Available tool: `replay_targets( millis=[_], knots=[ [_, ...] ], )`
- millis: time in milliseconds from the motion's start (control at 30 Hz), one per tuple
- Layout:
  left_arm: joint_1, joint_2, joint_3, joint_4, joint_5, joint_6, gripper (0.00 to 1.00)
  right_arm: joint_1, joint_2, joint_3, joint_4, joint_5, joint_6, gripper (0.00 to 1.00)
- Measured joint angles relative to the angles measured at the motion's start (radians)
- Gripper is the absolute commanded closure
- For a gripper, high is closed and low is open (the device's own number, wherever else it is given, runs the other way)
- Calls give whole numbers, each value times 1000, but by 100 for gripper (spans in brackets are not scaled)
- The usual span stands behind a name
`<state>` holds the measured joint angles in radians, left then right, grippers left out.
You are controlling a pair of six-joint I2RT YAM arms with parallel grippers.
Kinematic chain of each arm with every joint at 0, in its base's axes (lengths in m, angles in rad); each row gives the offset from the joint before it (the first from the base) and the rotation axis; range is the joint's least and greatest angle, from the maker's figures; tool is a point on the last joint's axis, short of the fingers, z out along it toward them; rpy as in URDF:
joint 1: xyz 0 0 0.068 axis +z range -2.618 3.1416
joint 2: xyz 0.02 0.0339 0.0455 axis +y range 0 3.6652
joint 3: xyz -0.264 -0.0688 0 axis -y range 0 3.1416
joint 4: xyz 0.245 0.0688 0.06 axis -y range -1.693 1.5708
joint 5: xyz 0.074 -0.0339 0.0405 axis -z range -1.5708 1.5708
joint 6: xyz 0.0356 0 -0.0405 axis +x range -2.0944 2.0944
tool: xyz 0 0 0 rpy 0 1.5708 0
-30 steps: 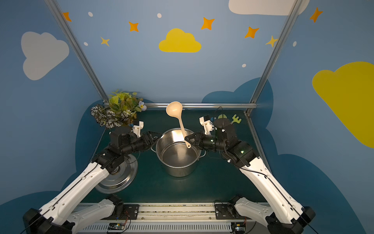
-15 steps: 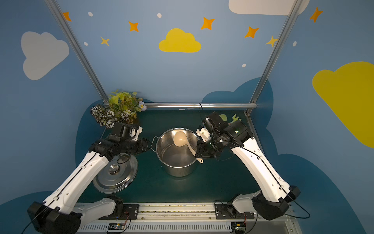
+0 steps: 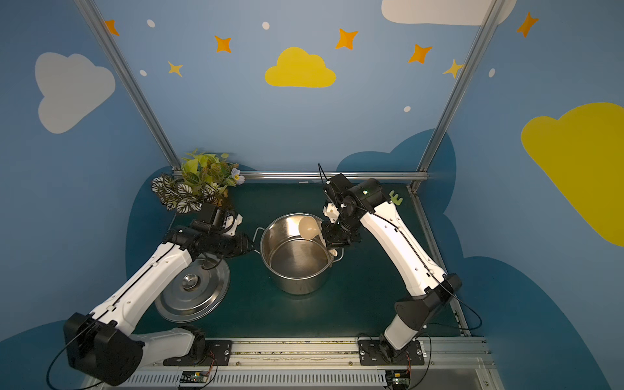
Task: Stir the soup with a spoon
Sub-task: Stir the soup in the pan with a stick.
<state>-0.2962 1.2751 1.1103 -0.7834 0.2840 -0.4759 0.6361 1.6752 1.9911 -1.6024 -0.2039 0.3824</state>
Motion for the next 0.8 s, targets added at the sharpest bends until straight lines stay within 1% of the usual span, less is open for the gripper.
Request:
replay_targets(
  millis=[200, 300, 367, 567, 800],
  knots=[
    [2, 54, 0, 42, 26, 6, 78, -19, 114, 39, 0, -6, -24, 100],
    [2, 66, 6, 51, 38, 15, 88, -22, 156, 61, 0, -10, -28, 100],
    [4, 72, 14, 56, 42, -2, 91, -24, 182, 86, 0, -14, -28, 100],
    [10, 87, 19, 75, 49, -14, 97, -16, 282, 187, -1, -39, -29, 100],
    [10, 87, 19, 75, 49, -22, 97, 44, 386, 293, -1, -80, -29, 100]
  ],
)
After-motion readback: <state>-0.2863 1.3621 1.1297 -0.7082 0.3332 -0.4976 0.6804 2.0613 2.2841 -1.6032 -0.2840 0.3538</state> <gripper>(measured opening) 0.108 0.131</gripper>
